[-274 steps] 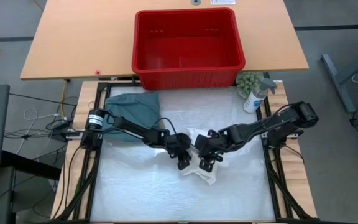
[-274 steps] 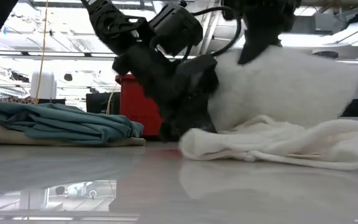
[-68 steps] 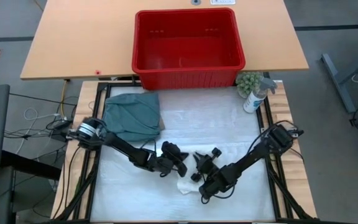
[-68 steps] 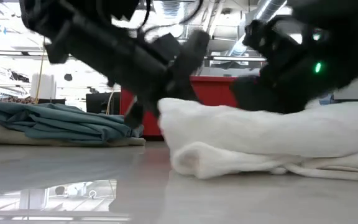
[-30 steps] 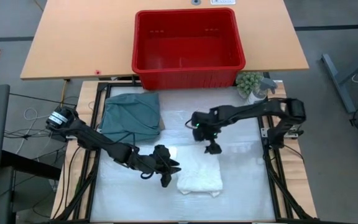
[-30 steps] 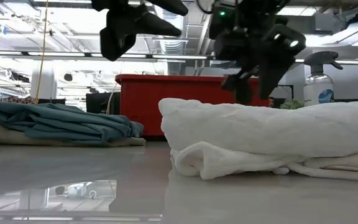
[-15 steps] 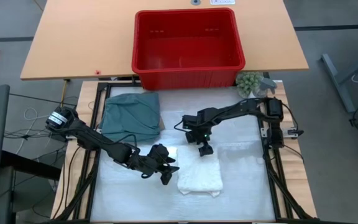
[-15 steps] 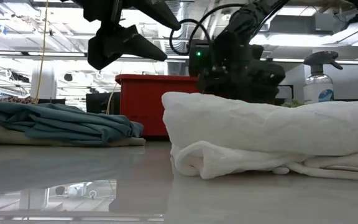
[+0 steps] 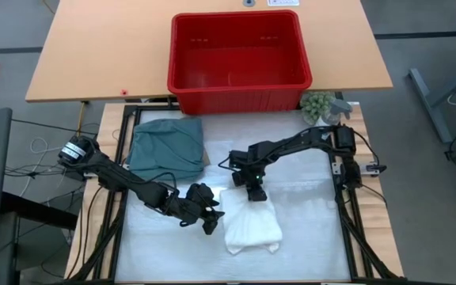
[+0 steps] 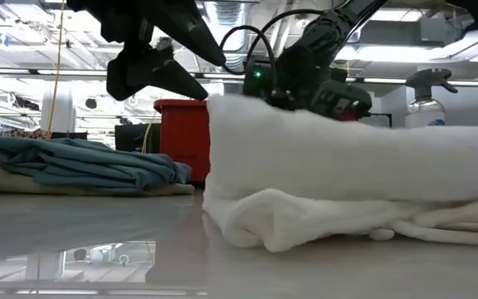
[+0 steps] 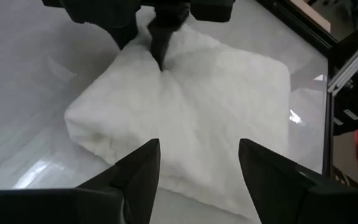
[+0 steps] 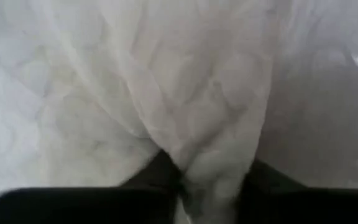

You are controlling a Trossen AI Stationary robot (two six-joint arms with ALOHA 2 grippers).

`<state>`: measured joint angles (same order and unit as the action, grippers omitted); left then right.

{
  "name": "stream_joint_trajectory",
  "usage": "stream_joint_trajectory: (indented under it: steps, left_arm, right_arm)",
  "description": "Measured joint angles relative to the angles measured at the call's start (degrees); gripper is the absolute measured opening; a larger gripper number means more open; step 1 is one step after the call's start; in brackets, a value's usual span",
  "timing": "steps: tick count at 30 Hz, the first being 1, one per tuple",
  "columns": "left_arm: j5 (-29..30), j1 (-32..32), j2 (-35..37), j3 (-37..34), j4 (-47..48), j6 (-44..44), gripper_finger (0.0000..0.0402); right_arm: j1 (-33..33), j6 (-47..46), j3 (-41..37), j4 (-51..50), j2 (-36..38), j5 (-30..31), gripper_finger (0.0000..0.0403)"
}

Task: Fold Laundry from Bin
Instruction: Stack the folded white shirt on top of the folded blue pants

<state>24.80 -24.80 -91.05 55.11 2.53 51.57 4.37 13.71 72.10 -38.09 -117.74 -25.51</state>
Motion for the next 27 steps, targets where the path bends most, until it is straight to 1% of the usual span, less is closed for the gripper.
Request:
stream_joint_trajectory:
  steps: [3, 5, 9, 12, 13, 15, 20, 22, 24, 27]
  left_arm:
    - [-0.3, 0.0, 0.0, 0.0, 0.1, 0.0, 0.0208]
    - [-1.1, 0.0, 0.0, 0.0, 0.2, 0.0, 0.0208]
    - [-3.6, -0.3, 1.1, 0.0, 0.4, 0.9, 0.0208]
    - [-2.5, -1.4, 4.1, 0.1, 1.7, 1.4, 0.0208]
    - [-1.2, -2.0, 5.4, 0.1, 3.4, 1.8, 0.0208]
    - [3.6, -3.2, 7.6, 0.1, 8.6, 4.2, 0.0208]
    - [20.6, -6.4, 10.8, 0.1, 22.9, 16.9, 0.0208]
    - [25.4, -6.8, 10.9, 0.1, 27.7, 21.7, 0.0208]
    - [26.9, -6.8, 10.8, 0.1, 32.6, 26.0, 0.0208]
    - [26.9, -6.8, 10.7, 0.0, 36.7, 30.9, 0.0208]
  right_arm:
    - [0.8, 2.4, -0.1, -0.3, -0.1, -2.3, 0.0054]
    - [1.1, 2.6, -0.1, -0.5, -0.1, -3.9, 0.0048]
    - [1.1, 2.0, 0.9, -3.1, 1.5, -3.2, 0.0048]
    - [1.1, 2.1, 3.1, -6.0, 3.5, -1.5, 0.0048]
    - [1.2, 2.1, 3.8, -6.8, 4.5, -0.7, 0.0048]
    - [1.3, 2.2, 5.9, -7.8, 6.6, 2.2, 0.0048]
    - [1.8, 2.7, 11.0, -10.4, 10.5, 6.2, 0.0048]
    - [1.7, 2.7, 13.0, -10.8, 11.0, 6.4, 0.0048]
    - [1.5, 2.8, 15.5, -11.6, 11.2, 6.8, 0.0048]
    - [0.8, 3.4, 19.4, -12.2, 11.4, 7.9, 0.0048]
